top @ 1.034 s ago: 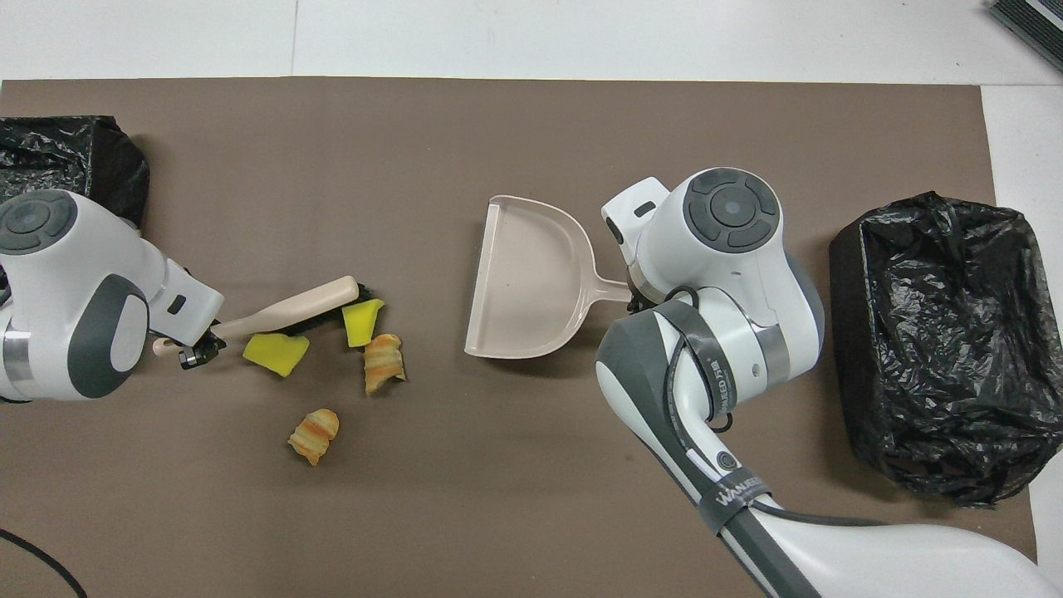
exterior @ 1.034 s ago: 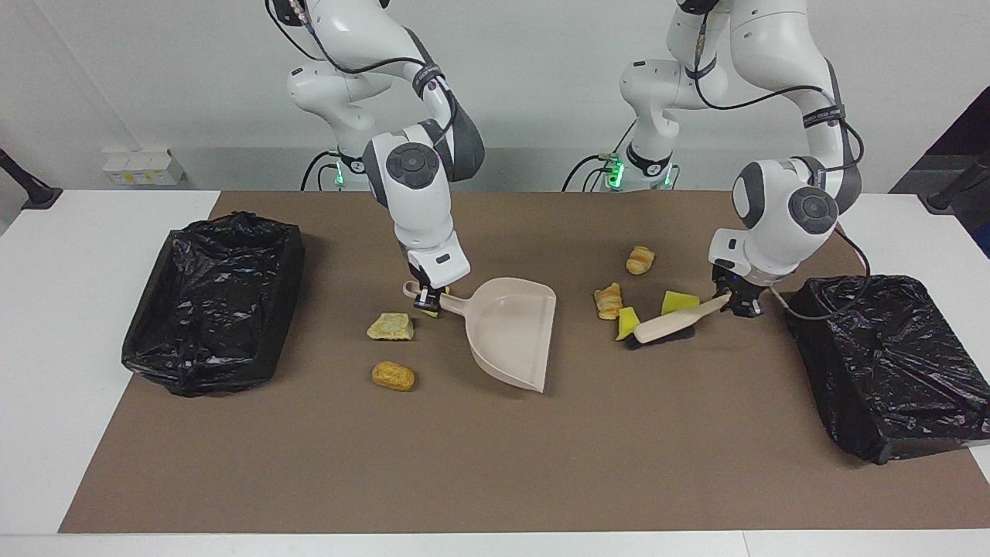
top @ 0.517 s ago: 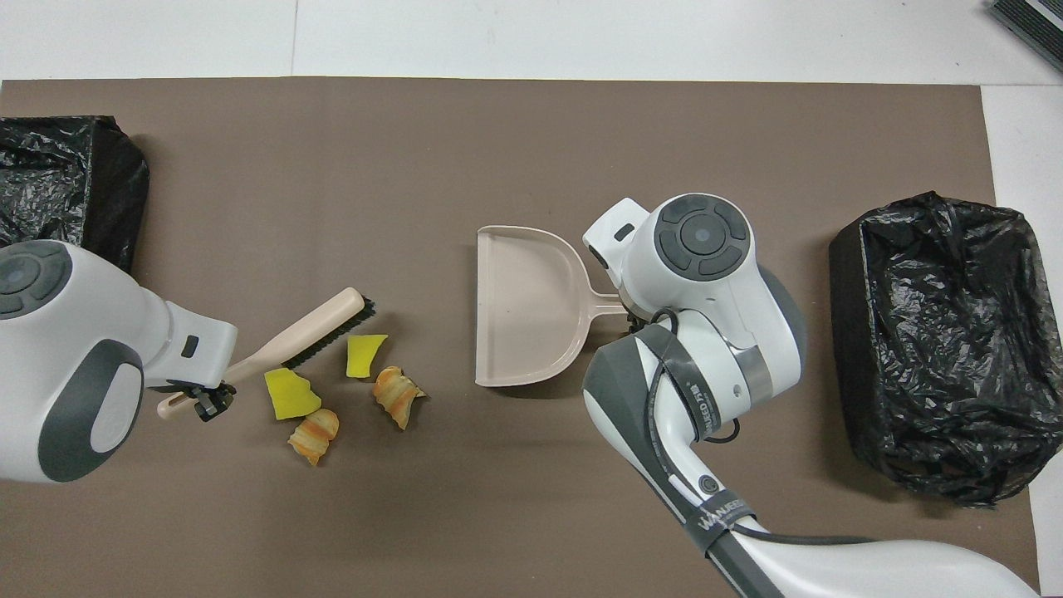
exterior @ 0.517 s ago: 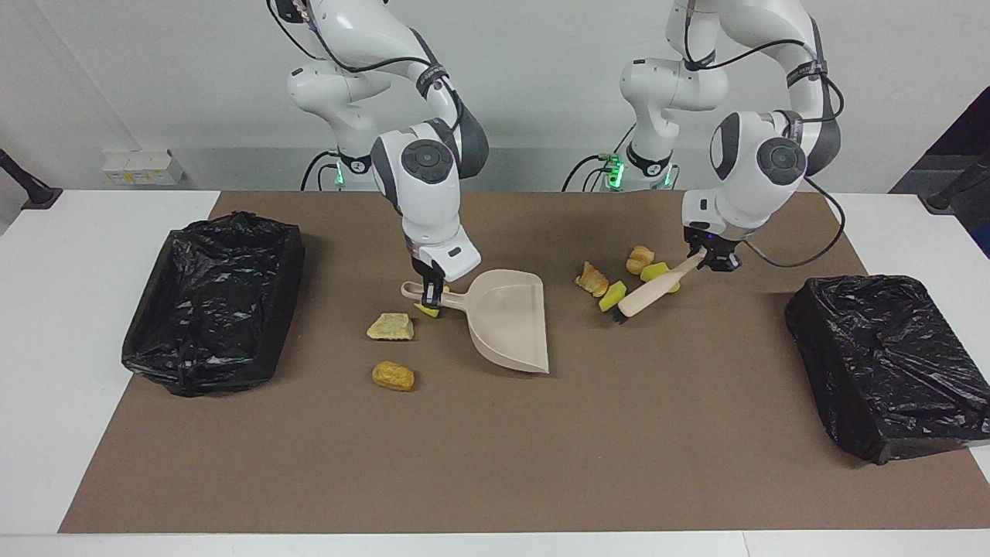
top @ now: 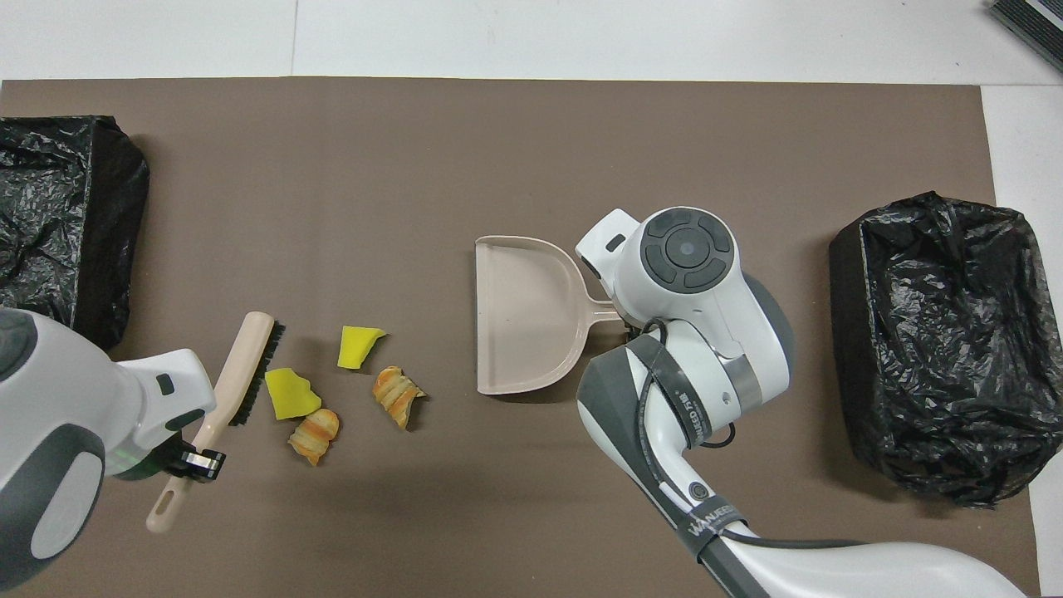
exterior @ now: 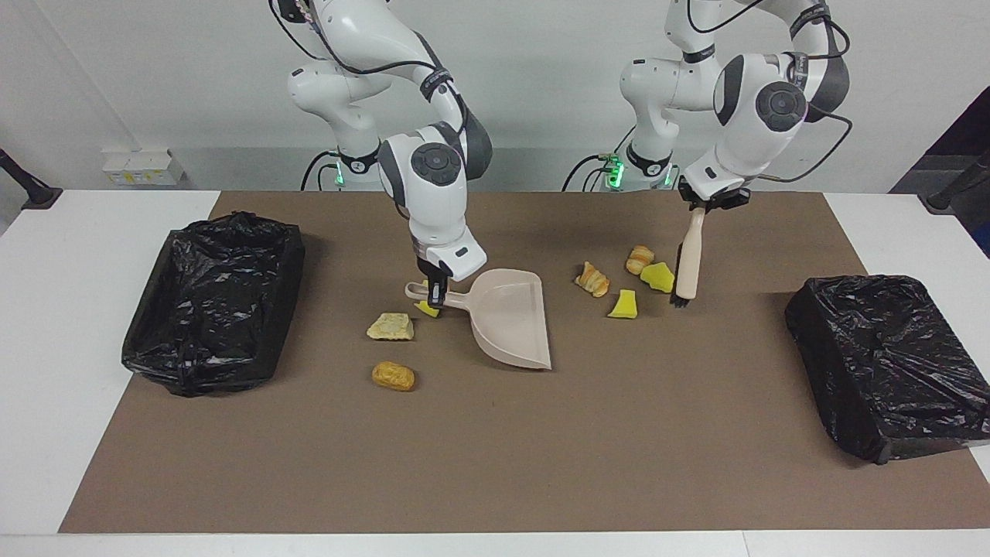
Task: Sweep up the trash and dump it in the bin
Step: 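Sweep scraps with the left gripper while the right gripper lowers the dustpan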
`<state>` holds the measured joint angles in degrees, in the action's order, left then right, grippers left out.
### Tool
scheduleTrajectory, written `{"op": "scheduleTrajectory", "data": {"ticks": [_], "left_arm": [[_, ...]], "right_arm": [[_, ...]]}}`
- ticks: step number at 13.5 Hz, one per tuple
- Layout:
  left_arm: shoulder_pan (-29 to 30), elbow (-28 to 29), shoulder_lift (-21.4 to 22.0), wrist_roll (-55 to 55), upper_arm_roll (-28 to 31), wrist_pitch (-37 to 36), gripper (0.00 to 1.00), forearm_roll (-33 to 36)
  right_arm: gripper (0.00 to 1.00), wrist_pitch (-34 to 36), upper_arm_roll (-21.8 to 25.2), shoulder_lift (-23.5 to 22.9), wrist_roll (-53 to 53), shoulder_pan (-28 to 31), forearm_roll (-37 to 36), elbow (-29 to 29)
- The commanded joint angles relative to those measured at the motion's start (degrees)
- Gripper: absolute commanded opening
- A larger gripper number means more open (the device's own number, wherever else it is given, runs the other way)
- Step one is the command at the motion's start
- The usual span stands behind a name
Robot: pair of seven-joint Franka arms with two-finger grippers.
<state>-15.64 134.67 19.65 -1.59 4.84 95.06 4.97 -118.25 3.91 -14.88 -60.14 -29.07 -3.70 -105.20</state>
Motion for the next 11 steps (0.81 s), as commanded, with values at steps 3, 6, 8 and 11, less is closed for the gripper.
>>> {"op": "scheduleTrajectory", "data": {"ticks": [3,6,8,11], "left_arm": [[-4.30,9.46,7.68,-27.46,-1.23,0.30,0.00,1.18],[-5.44,14.63,6.81,-38.20,-1.24,6.51,0.00,0.48],[-7.46,15.71,4.80,-42.16,-1.24,11.09,0.00,-1.96],[-11.15,14.40,0.41,-46.03,-1.24,19.34,0.00,-7.59]], "right_arm": [[0.00,-1.19,-0.31,1.96,-1.12,0.06,-2.10,-2.03],[0.00,-1.28,-0.31,1.96,-1.03,0.06,-2.10,-2.20],[0.00,-1.37,-0.22,1.44,-0.59,-0.37,-2.27,-2.20],[0.00,-1.37,-0.22,1.43,-0.59,-0.99,-2.27,-2.56]]}}
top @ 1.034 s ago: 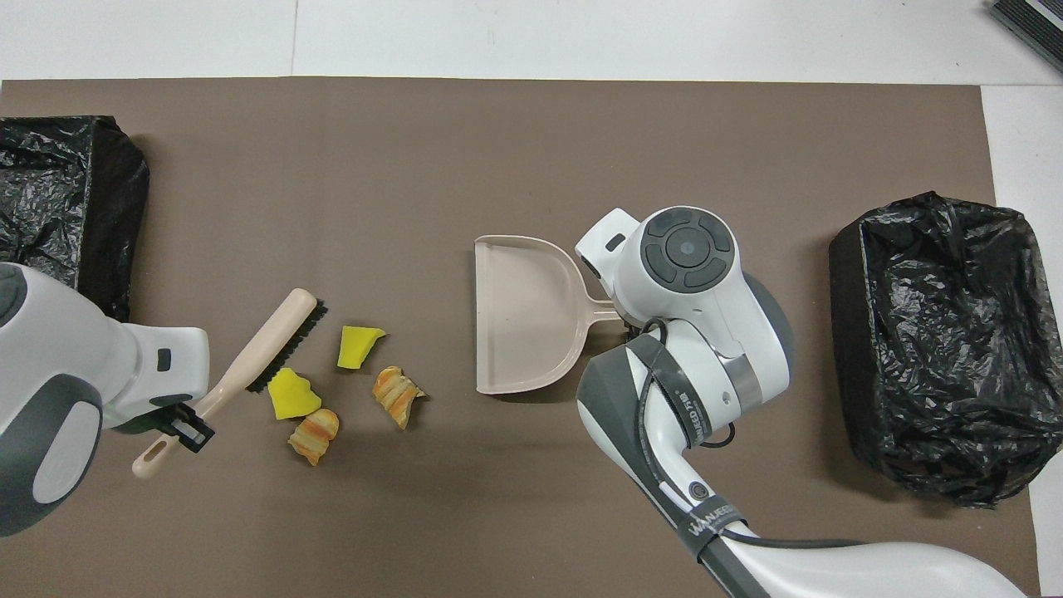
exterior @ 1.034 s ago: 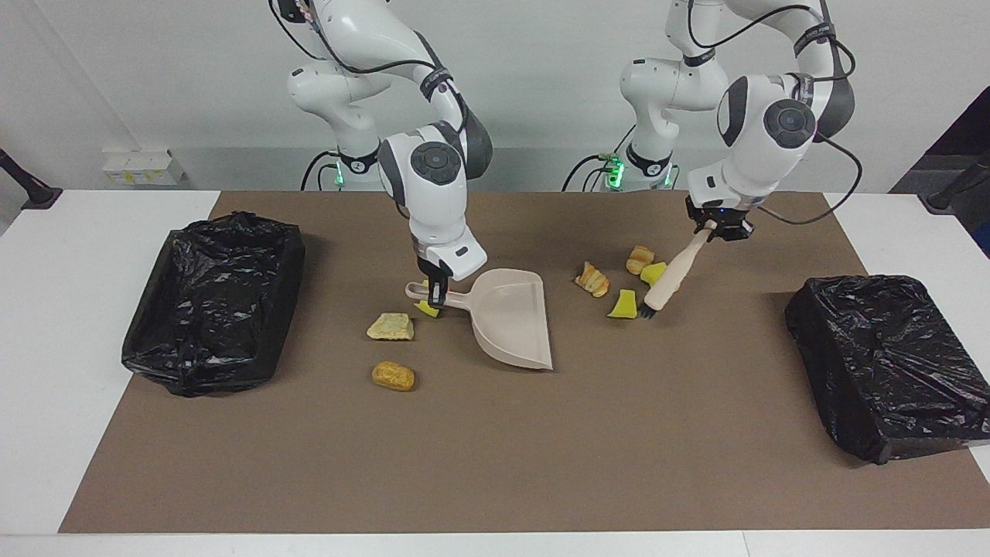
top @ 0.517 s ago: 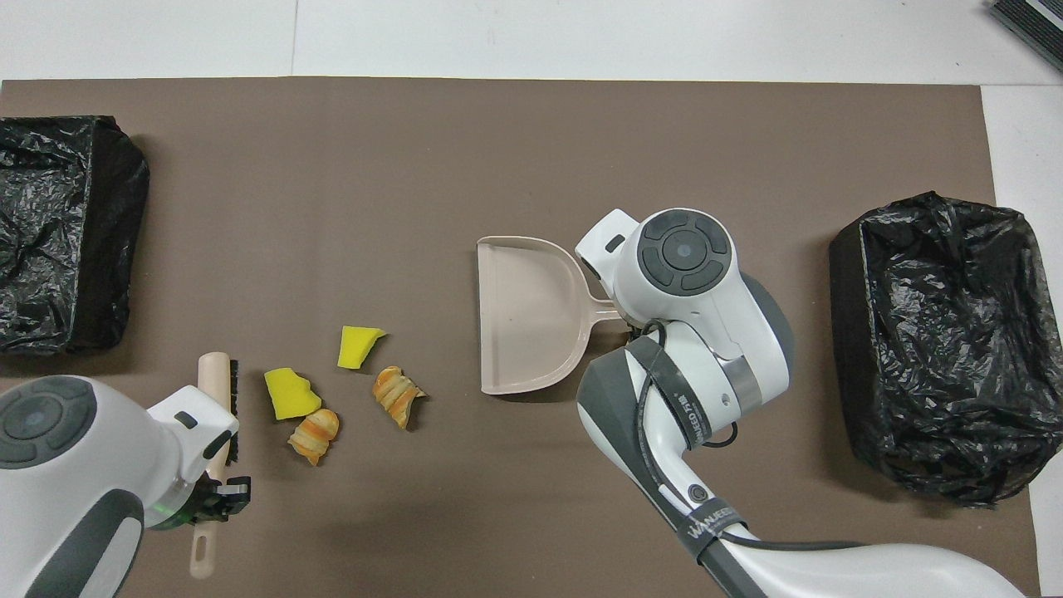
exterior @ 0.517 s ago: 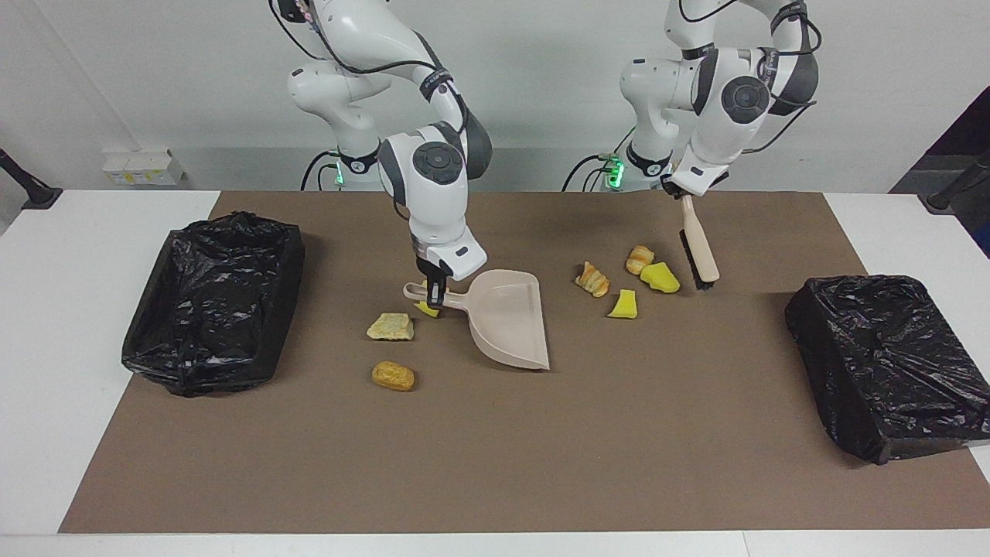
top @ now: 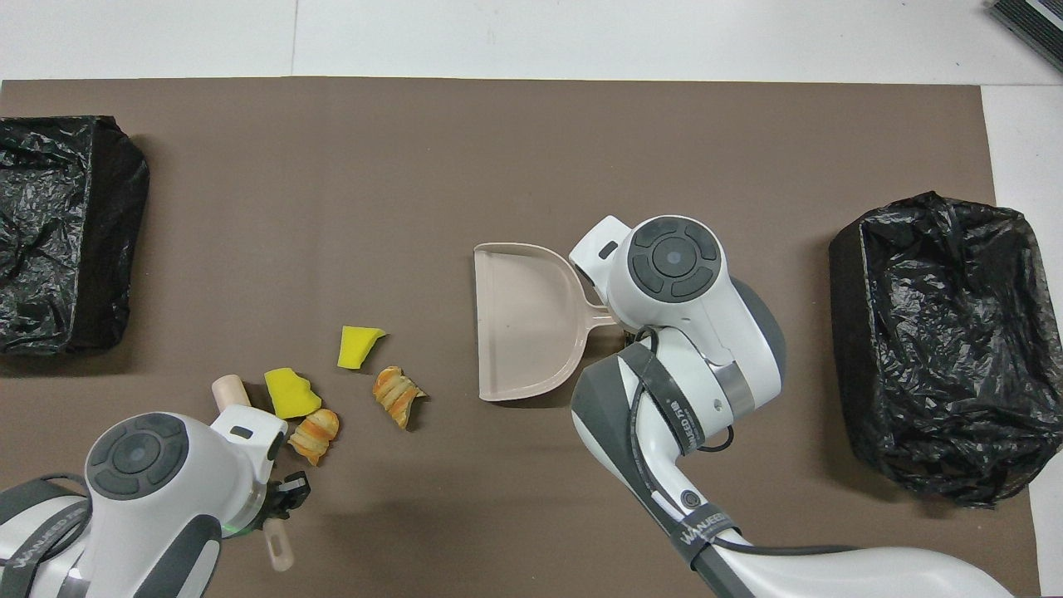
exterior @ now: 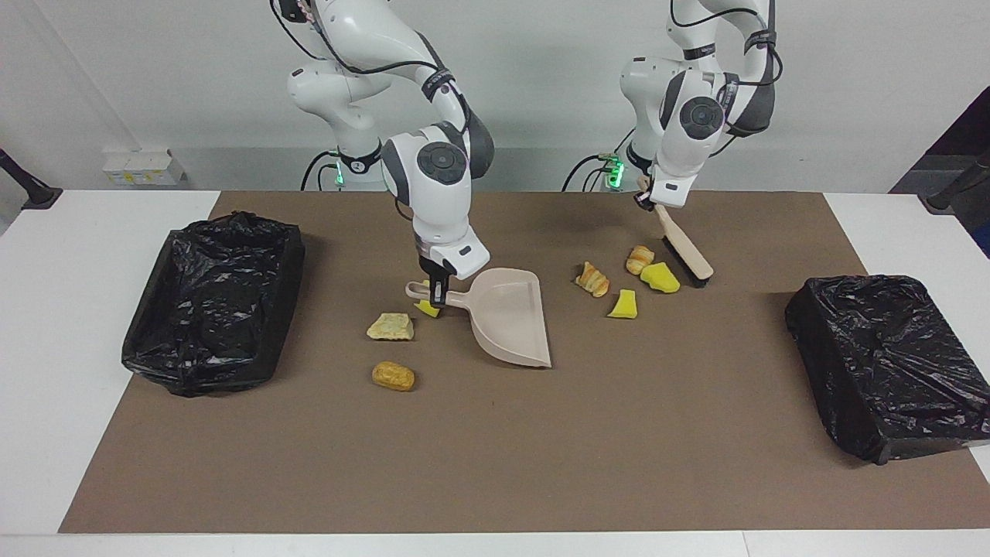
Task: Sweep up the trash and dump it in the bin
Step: 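Sweep scraps with the left gripper while the right gripper lowers the dustpan, then brush the scraps into the dustpan held by the right gripper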
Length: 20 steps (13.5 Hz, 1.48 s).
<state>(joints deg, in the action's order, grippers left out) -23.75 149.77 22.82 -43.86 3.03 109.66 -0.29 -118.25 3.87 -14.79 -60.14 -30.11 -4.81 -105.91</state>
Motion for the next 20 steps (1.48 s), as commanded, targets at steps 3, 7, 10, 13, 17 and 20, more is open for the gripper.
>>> {"op": "scheduleTrajectory", "data": {"ticks": [3,7,10,13,17,20], "left_arm": [[-7.61,-6.75,-10.84,-4.57,0.57,6.79,0.00,-4.53],[-12.71,-13.79,-18.41,-3.78,0.48,7.40,0.00,-8.49],[-13.86,-15.38,-19.74,-2.64,0.22,8.46,0.00,-9.29],[-16.41,-16.70,-20.35,-0.26,0.04,9.95,0.00,-11.84],[-20.10,-20.83,-24.57,0.00,-0.04,12.15,0.00,-13.77],[-22.38,-24.86,-26.50,1.22,-0.13,12.33,0.00,-13.95]], "right_arm": [[0.00,-1.45,-0.18,1.08,-0.50,-0.04,-1.51,-1.84],[0.00,-1.37,-0.18,0.90,-0.32,-0.04,-1.60,-1.84],[0.00,-1.28,-0.18,0.99,-0.32,-0.04,-1.52,-1.84],[0.00,-1.28,-0.26,0.99,-0.06,-0.04,-1.52,-1.84],[0.00,-1.28,-0.18,0.99,1.08,-0.04,-1.52,-1.84],[0.00,-1.19,-0.18,0.90,1.17,0.39,-1.52,-1.84]]}}
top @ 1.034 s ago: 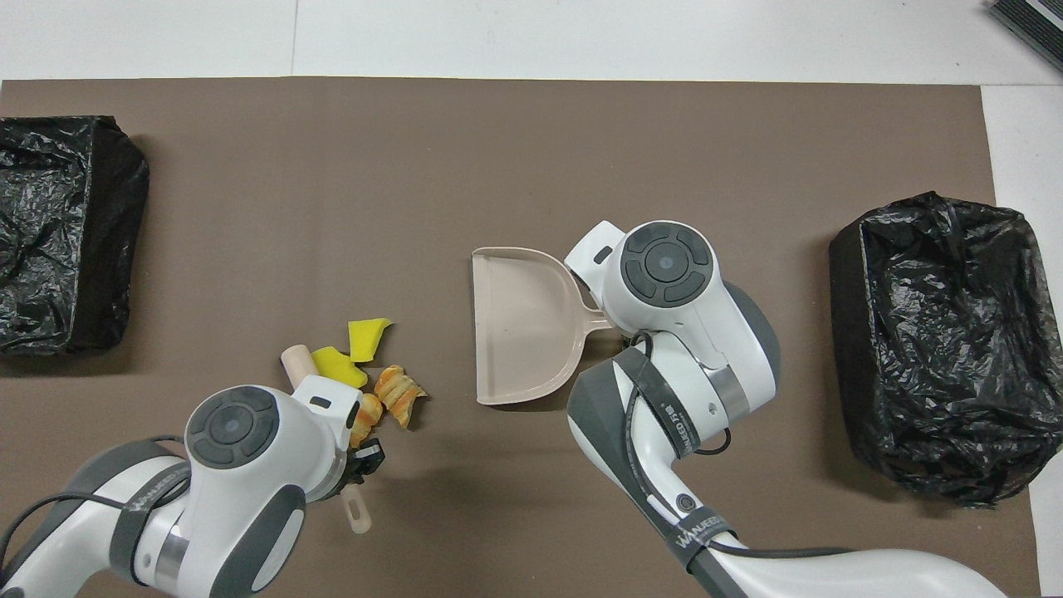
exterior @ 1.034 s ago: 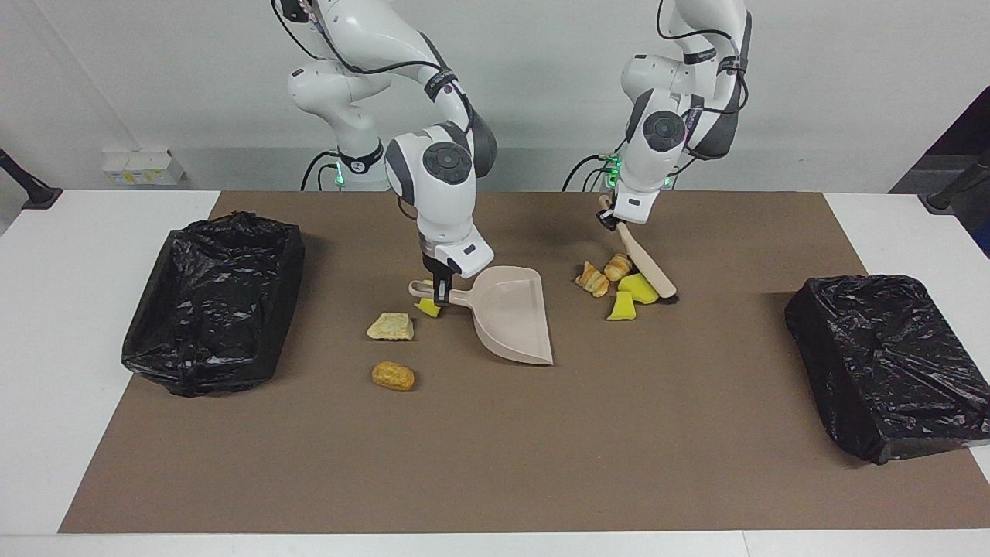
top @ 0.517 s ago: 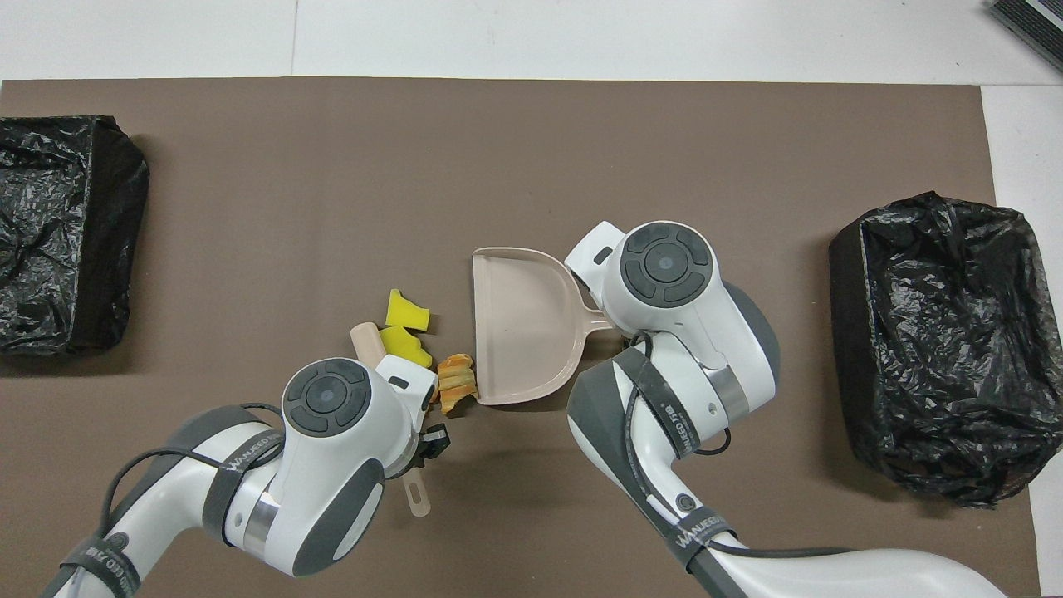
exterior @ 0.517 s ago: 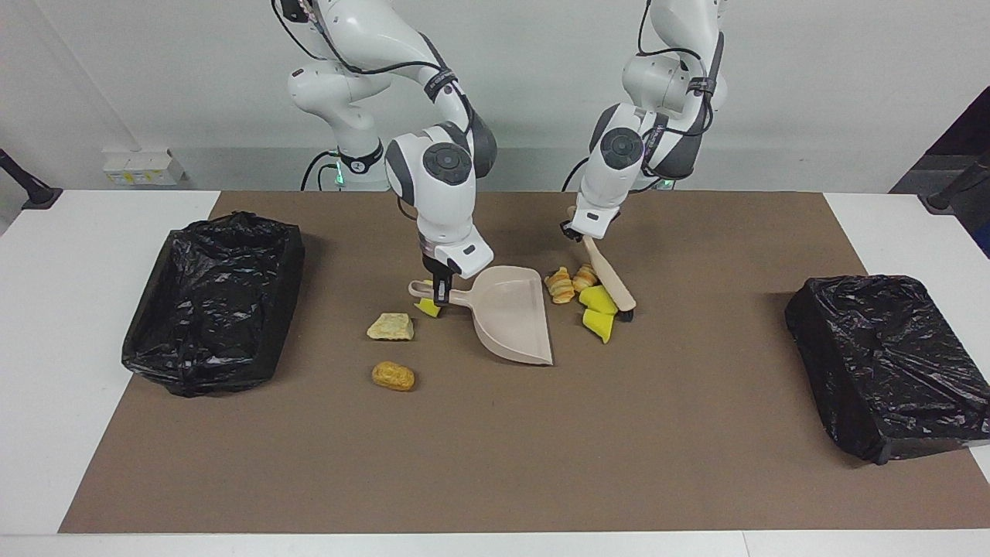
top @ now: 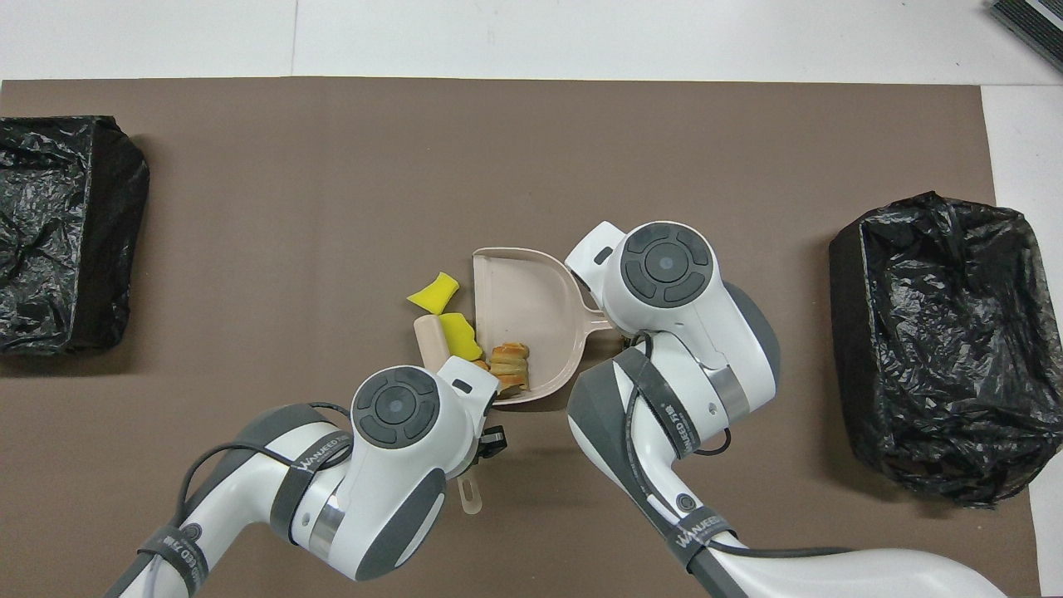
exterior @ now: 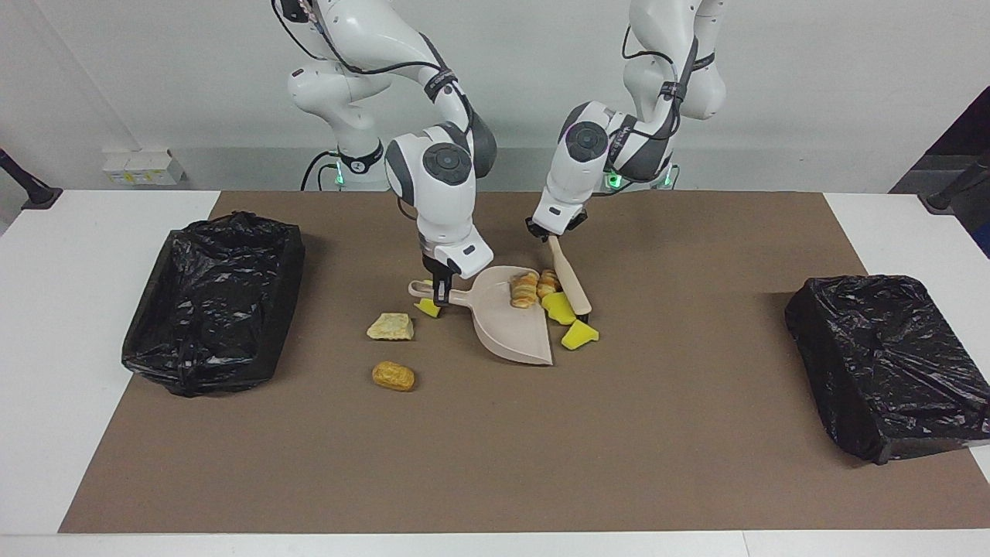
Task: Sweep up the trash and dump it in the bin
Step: 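Brush the scraps into the dustpan held by the right gripper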
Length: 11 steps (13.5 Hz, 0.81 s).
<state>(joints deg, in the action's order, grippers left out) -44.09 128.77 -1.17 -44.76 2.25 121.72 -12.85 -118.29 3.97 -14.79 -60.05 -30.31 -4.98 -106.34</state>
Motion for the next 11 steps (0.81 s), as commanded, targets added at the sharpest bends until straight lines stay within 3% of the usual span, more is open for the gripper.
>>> {"op": "scheduleTrajectory", "data": {"ticks": [1,4,7,9,11], "left_arm": [[-2.48,-6.23,-3.48,2.30,0.56,0.19,0.00,-1.39],[-4.25,-12.39,-5.51,2.04,0.65,-0.60,0.00,-3.05],[-3.46,-12.93,-4.11,2.13,1.35,-2.18,0.00,-2.54],[-1.19,-12.67,-4.01,3.26,1.62,-2.63,0.00,-0.79],[4.43,-12.41,-4.72,14.03,1.53,-2.62,0.00,-0.16]], "right_arm": [[0.00,-1.24,-0.36,0.81,1.07,0.69,-1.34,-1.41],[0.00,-0.72,-0.36,0.81,0.37,1.13,-0.82,-1.59],[0.00,-0.37,-0.36,0.90,0.19,1.40,-0.82,-2.38],[0.00,-0.45,-0.36,1.07,0.19,1.40,-0.82,-2.99],[0.00,-0.54,-0.36,1.08,0.19,1.40,-0.82,-2.99]]}}
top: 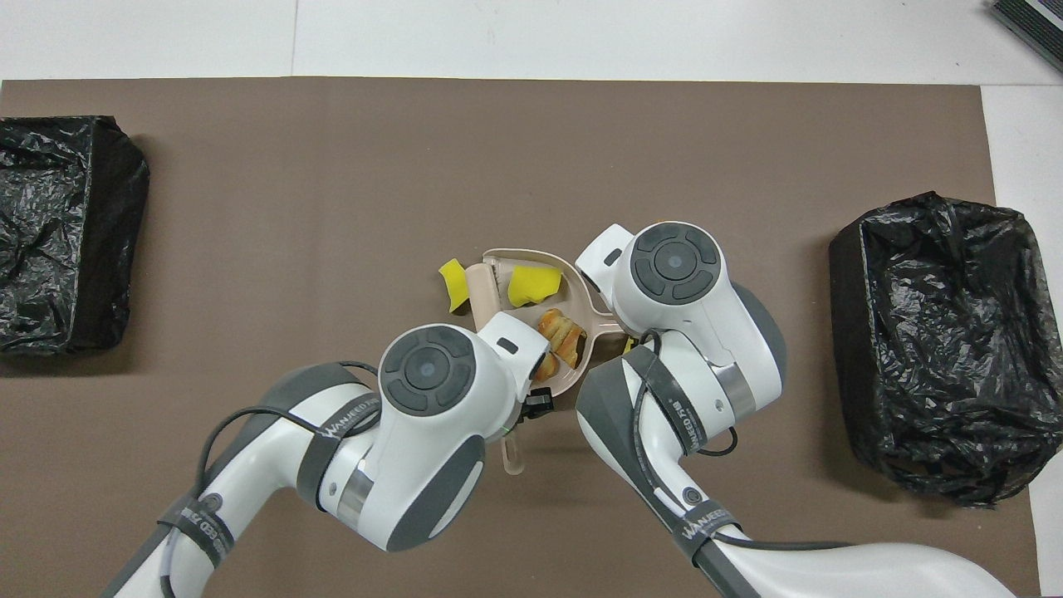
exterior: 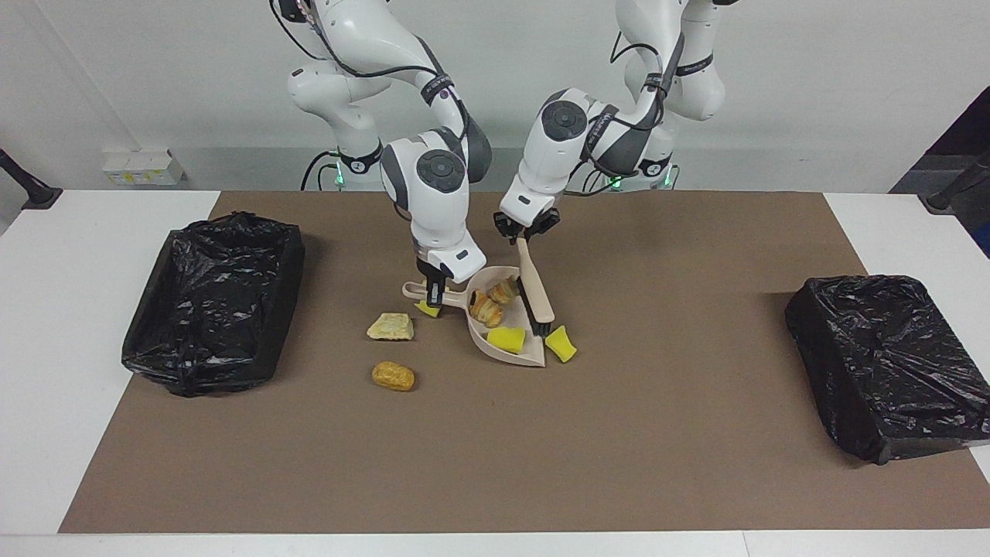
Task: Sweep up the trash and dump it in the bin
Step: 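Brush the scraps into the dustpan held by the right gripper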
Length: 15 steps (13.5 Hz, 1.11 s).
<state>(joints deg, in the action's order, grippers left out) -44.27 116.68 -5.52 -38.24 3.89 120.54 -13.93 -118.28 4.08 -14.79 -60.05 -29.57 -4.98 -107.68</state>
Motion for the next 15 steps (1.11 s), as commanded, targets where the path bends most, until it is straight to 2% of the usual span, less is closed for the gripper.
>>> {"op": "scheduleTrajectory", "data": {"ticks": [1,5,8,13,15], "left_arm": [[6.89,0.04,-0.45,11.14,-0.03,-1.71,0.00,1.27],[13.58,-0.22,-3.00,20.55,-0.11,-1.19,0.00,9.25],[12.64,0.13,-3.97,23.48,-0.38,-1.97,0.00,10.94],[1.76,1.19,-1.60,22.16,-0.82,-5.14,0.00,10.15],[-1.68,-0.13,-1.16,15.87,-0.91,-5.14,0.00,9.45]], "right_arm": [[0.00,-0.55,-0.47,1.08,0.19,0.65,-0.82,-1.66],[0.00,-0.63,-0.47,0.99,0.28,0.65,-0.82,-1.57],[0.00,-0.55,-0.47,1.08,0.63,0.65,-0.73,-1.57],[0.00,-0.81,-0.56,0.99,0.37,1.00,-0.21,-1.66],[0.00,-0.81,-0.47,0.99,0.37,1.09,-0.21,-1.66]]}}
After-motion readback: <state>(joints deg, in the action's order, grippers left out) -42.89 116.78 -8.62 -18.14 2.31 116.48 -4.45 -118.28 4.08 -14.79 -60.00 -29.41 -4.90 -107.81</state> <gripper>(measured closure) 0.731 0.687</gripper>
